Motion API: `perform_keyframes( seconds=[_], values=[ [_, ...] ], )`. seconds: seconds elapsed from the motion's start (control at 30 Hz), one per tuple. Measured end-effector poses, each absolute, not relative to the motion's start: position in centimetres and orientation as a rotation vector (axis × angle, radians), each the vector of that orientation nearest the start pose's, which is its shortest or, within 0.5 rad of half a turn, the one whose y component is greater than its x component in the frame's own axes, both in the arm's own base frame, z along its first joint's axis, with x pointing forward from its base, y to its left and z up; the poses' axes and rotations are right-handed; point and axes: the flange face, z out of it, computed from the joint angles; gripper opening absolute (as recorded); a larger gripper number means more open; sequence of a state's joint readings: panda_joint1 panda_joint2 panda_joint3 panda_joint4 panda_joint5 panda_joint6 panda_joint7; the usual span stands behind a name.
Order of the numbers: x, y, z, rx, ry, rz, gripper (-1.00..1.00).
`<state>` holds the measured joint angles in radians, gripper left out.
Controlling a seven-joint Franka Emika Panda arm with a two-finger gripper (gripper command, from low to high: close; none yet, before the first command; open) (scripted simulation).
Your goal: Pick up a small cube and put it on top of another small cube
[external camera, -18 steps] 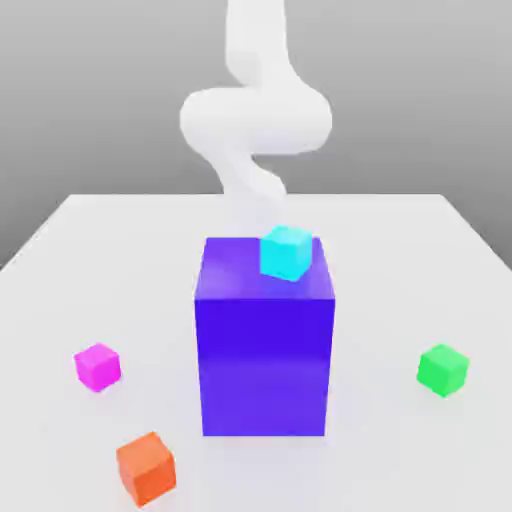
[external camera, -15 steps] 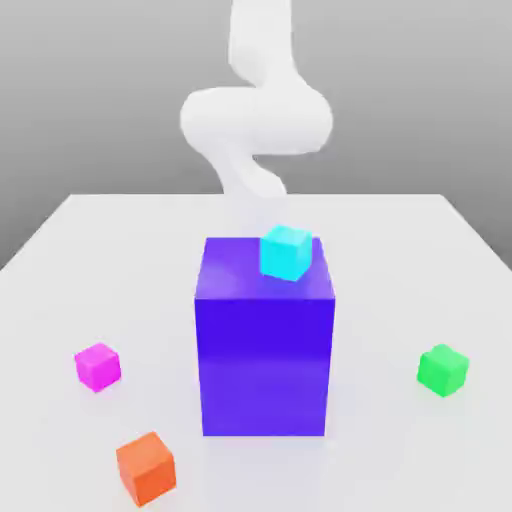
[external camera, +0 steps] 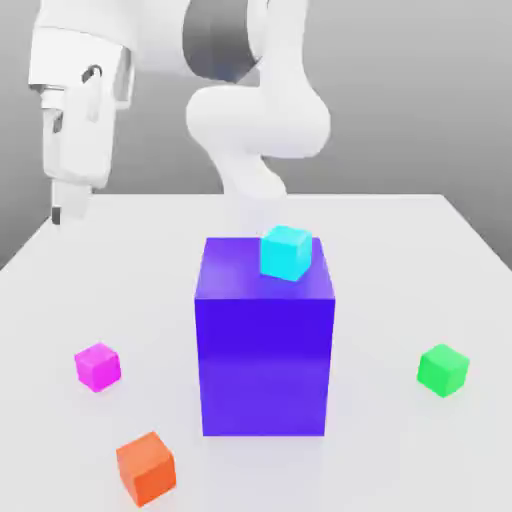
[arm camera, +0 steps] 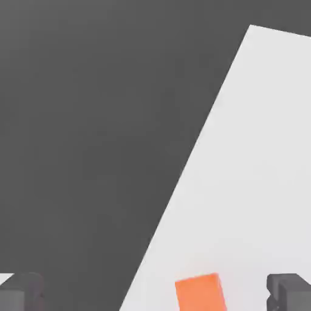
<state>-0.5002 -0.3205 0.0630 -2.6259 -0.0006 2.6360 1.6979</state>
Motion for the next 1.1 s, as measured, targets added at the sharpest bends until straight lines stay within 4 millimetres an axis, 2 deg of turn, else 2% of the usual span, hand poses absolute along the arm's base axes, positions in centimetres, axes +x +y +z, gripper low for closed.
perform_keyframes(
  seconds=[0.23, 0.47, 0.7, 0.73, 0.93, 1.0, 1.1],
  values=[
    [34.3, -22.8, 28.7, -0.833, 2.917, -0.212, 0.0],
    [26.7, -24.8, 19.9, -0.153, 3.127, -0.021, 0.0],
    [26.4, -24.3, 13.6, -0.108, 3.139, 0.001, 0.0],
    [26.4, -24.3, 12.9, -0.108, 3.139, 0.002, -1.0],
    [26.4, -24.2, 12.6, -0.108, 3.138, -0.001, -1.0],
    [26.5, -24.3, 13.5, -0.107, 3.137, -0.001, -1.0],
    [26.5, -24.4, 15.9, -0.107, 3.137, -0.001, -1.0]
  ],
)
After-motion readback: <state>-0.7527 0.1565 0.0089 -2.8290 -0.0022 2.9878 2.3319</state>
